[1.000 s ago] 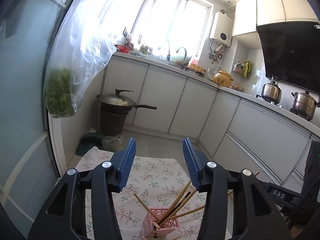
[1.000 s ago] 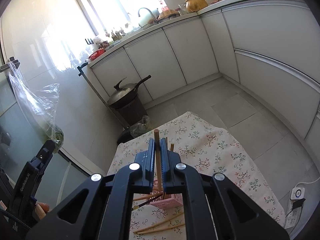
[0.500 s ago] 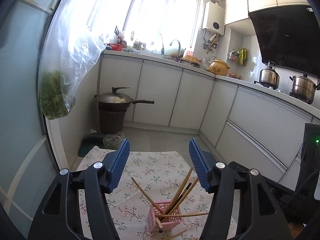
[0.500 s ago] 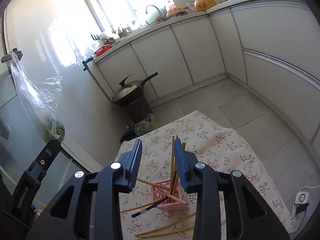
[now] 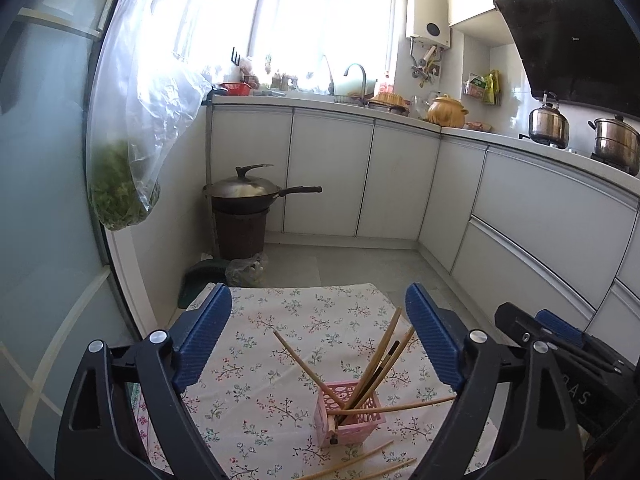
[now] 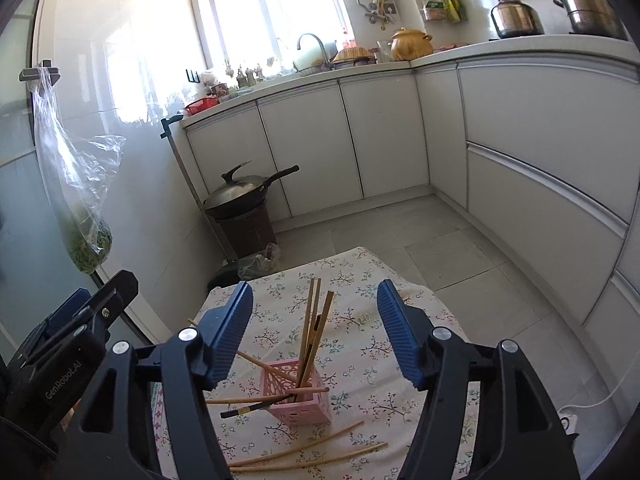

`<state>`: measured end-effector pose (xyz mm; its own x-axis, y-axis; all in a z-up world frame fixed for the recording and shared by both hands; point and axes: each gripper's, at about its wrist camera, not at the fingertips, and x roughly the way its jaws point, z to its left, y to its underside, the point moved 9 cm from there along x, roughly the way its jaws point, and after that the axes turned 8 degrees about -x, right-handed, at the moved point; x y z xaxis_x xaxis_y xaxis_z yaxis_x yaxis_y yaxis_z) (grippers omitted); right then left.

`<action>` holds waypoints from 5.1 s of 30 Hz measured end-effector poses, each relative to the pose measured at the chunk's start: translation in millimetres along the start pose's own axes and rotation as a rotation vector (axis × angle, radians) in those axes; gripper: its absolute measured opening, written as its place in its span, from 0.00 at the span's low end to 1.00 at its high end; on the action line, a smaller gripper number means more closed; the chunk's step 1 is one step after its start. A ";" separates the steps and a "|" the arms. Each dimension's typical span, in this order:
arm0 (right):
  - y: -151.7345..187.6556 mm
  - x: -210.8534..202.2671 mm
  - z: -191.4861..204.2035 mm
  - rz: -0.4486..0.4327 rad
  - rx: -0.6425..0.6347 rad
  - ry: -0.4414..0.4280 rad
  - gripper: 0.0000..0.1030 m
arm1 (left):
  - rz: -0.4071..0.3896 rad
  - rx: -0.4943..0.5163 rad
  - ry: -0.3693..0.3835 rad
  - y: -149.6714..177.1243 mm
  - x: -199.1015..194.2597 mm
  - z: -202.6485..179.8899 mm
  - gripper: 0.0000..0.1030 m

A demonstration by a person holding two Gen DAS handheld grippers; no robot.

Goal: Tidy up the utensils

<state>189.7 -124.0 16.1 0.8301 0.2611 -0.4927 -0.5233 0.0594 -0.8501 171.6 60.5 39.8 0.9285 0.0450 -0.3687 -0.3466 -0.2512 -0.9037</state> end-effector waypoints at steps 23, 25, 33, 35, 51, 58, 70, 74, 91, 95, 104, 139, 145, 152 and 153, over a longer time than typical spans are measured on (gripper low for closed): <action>38.6 -29.3 -50.2 0.045 0.044 0.141 0.90 | 0.026 0.101 -0.006 32.6 -26.2 -16.7 0.93; 42.8 -30.3 -54.3 0.055 0.057 0.141 0.90 | 0.041 0.114 -0.009 38.9 -24.7 -18.0 0.93; 62.4 -33.6 -69.3 0.102 0.096 0.141 0.92 | 0.081 0.161 -0.011 58.4 -22.0 -22.5 0.93; 68.1 -34.3 -73.5 0.117 0.105 0.140 0.92 | 0.099 0.173 -0.006 63.5 -20.0 -24.4 0.93; 129.9 -34.1 -126.0 0.305 0.333 0.093 0.93 | 0.715 0.367 0.178 225.5 41.5 -64.3 0.92; 139.7 -34.9 -146.4 0.341 0.403 0.088 0.93 | 0.907 0.496 0.297 282.4 66.7 -104.3 0.90; 140.8 -41.6 -180.1 0.326 0.553 0.096 0.93 | 1.008 0.735 0.346 341.7 117.6 -111.3 0.54; 147.8 -34.4 -184.8 0.352 0.584 0.091 0.93 | 0.991 0.755 0.348 338.3 118.7 -107.5 0.32; 232.4 53.9 -122.5 0.645 0.793 -0.036 0.90 | 0.789 0.536 0.205 256.1 16.3 -41.2 0.04; 240.3 84.7 -90.8 0.683 0.728 -0.006 0.57 | 0.658 0.371 0.225 201.5 -15.2 -15.9 0.04; 260.7 105.6 -24.5 0.680 0.540 -0.077 0.47 | 0.398 0.126 0.233 110.8 -45.8 45.4 0.04; 309.8 86.9 12.8 0.701 0.742 0.107 0.07 | -0.017 -0.163 0.216 18.8 -113.2 110.4 0.04; 293.9 59.4 -10.3 0.662 0.704 0.014 0.07 | -0.006 -0.132 0.224 22.6 -112.6 92.8 0.04; 253.5 27.6 -15.4 0.635 0.522 -0.071 0.09 | 0.019 -0.071 0.231 29.7 -107.6 63.1 0.04; 254.6 30.2 -23.7 0.647 0.490 -0.054 0.09 | 0.027 -0.062 0.232 31.3 -105.7 58.1 0.04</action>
<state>86.1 -123.8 -219.6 0.3306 0.4335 -0.8383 -0.9315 0.2926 -0.2160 54.8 104.1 37.9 0.9273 -0.1838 -0.3262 -0.3695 -0.3081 -0.8767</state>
